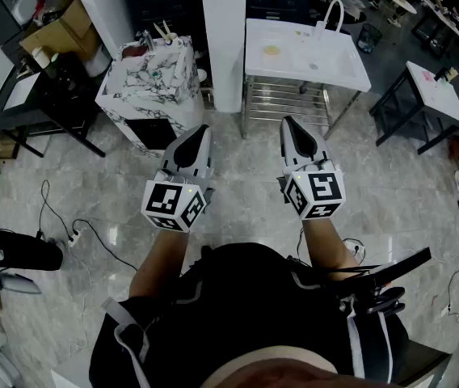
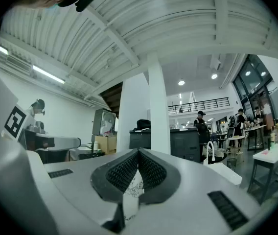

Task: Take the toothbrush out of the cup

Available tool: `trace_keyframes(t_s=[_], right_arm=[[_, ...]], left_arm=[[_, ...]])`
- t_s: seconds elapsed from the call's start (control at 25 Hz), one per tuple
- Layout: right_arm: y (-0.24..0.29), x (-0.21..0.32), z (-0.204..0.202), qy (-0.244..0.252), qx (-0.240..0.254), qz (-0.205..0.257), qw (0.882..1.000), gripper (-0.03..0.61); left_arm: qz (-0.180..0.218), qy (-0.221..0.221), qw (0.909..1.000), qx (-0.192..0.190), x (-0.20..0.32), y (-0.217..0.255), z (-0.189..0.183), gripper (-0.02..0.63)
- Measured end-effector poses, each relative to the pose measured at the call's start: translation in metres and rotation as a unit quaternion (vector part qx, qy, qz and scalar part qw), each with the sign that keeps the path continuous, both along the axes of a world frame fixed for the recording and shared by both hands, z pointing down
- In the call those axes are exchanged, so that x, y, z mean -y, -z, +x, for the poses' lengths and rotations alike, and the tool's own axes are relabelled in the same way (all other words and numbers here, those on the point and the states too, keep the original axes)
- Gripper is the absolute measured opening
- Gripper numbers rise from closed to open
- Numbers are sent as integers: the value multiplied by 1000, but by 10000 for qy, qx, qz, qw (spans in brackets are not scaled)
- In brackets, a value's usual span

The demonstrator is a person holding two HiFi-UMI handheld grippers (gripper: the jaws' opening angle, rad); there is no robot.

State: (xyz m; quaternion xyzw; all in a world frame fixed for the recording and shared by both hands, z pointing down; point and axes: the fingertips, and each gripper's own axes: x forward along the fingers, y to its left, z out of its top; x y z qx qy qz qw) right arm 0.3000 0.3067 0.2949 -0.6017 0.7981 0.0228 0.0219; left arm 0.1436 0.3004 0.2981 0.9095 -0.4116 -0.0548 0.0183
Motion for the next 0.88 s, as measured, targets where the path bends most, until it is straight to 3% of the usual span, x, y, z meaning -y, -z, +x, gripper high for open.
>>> trace_keyframes(t_s=[0.64, 0.88], right_arm=[[-4, -9, -9, -30, 61, -100, 9999, 21], [-4, -8, -28, 159, 139, -74, 9998, 23]], left_arm=[[-37, -82, 10000, -24, -6, 4, 0, 3], [-118, -106, 9999, -55, -8, 0, -17, 3]])
